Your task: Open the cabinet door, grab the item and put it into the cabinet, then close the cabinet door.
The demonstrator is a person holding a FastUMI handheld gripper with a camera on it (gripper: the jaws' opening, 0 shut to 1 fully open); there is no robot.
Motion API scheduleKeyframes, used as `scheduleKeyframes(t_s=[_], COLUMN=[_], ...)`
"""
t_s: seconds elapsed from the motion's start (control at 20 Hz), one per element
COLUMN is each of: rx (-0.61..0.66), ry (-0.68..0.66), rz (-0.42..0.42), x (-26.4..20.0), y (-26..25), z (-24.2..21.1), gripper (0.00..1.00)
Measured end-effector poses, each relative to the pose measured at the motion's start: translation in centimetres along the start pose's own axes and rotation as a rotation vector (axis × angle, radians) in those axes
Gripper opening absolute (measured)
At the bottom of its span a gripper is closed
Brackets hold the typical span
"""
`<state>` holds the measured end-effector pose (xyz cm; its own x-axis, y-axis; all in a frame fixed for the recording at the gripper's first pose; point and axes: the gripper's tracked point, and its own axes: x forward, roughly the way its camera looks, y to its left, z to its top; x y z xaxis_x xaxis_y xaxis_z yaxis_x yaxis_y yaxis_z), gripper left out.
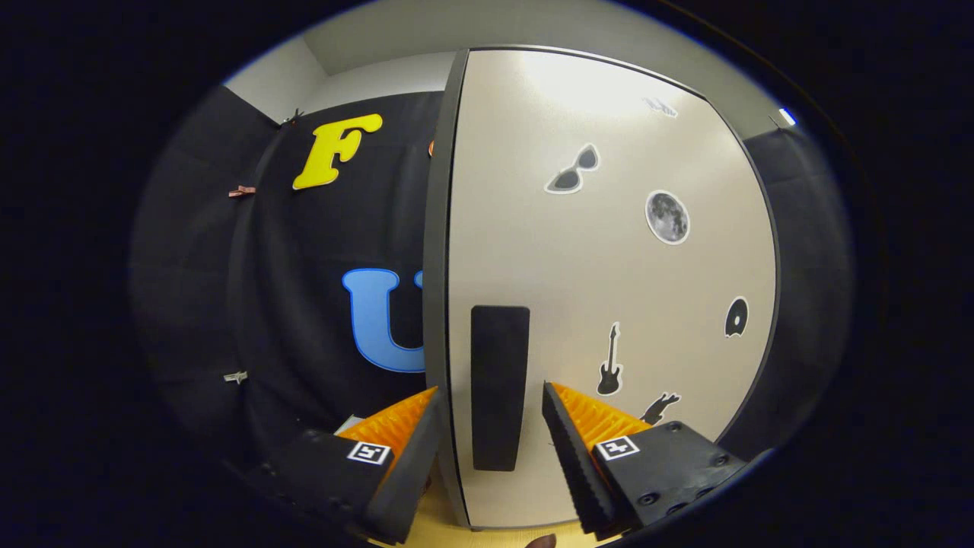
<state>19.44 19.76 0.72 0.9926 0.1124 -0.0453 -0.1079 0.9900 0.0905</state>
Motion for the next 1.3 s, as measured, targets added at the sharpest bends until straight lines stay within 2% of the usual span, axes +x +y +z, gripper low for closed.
scheduleKeyframes(t_s=[0.05,0.15,0.2,0.35,0.6,0.9,1.3], rx=[0.016,0.023,0.014,0.005,0.033,0.057,0.102], ry=[0.009,0.007,0.007,0.031,0.060,0.056,0.073], rz=[-0.003,-0.018,-0.025,-0.002,0.101,0.217,0.223], x=[0.5,0.3,0.3,0.0,-2.7,-9.6,-15.2], y=[0.0,-0.2,-0.3,-0.3,-0.3,-2.3,-6.4], z=[-0.2,-0.3,-0.4,-0.6,-0.4,0.5,0.8], gripper=[0.64,0.43,0.43,0.21,0.21,0.21,0.21])
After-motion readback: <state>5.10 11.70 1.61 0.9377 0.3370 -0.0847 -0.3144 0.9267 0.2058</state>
